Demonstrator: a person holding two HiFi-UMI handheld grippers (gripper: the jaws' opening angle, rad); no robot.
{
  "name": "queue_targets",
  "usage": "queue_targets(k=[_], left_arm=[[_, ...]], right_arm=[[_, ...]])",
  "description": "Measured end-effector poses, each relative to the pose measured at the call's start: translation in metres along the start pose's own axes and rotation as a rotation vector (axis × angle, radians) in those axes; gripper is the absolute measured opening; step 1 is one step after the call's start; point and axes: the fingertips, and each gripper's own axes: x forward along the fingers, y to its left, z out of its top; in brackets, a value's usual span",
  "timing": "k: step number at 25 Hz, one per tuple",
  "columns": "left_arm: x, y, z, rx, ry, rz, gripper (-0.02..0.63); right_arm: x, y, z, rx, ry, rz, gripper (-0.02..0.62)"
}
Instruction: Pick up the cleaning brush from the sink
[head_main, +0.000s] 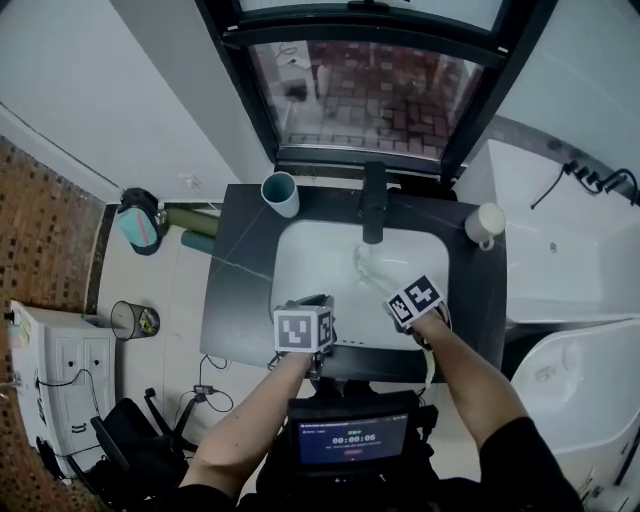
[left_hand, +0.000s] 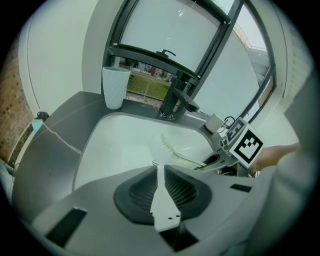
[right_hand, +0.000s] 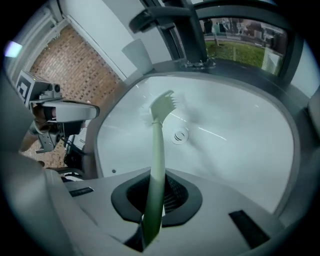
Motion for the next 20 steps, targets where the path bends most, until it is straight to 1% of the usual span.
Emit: queue_targets(k=[2, 5, 8, 11, 13, 16, 20], left_arm=[[-0.025, -0.009, -0.011, 0.018, -0.021, 0.011, 0.060], [-0.058, -0.019, -0.019, 0.029, -0.056, 0.007, 0.060], [-0.091, -0.024, -0.027, 0.059, -0.087, -0.006, 0.060], [-0.126, -0.030, -0.039, 0.088, -0.120, -0.044, 0.060], [-0.152, -0.031, -0.054, 0.108, -0.141, -0.075, 0.060], [-0.197, -0.029, -0.082, 0.159, -0.184, -0.106, 0.060], [-0.264, -0.035, -0.109, 0.234, -0.287, -0.117, 0.060]], right_arm=[[-0.015, 0.026, -0.011, -0.033, -0.025, 0.016, 0.002], [-0.035, 0.054, -0.025, -0.076, -0.057, 0.009, 0.002], [-0.055, 0.086, -0.035, -0.087, -0.114, -0.005, 0.002], [-0.079, 0.122, -0.041, -0.080, -0.190, -0.040, 0.002], [-0.097, 0.149, -0.047, -0.063, -0.257, -0.067, 0.002], [-0.125, 0.195, -0.060, -0.026, -0.387, -0.103, 0.002], [-0.177, 0.255, -0.082, 0.004, -0.570, -0.171, 0.002]])
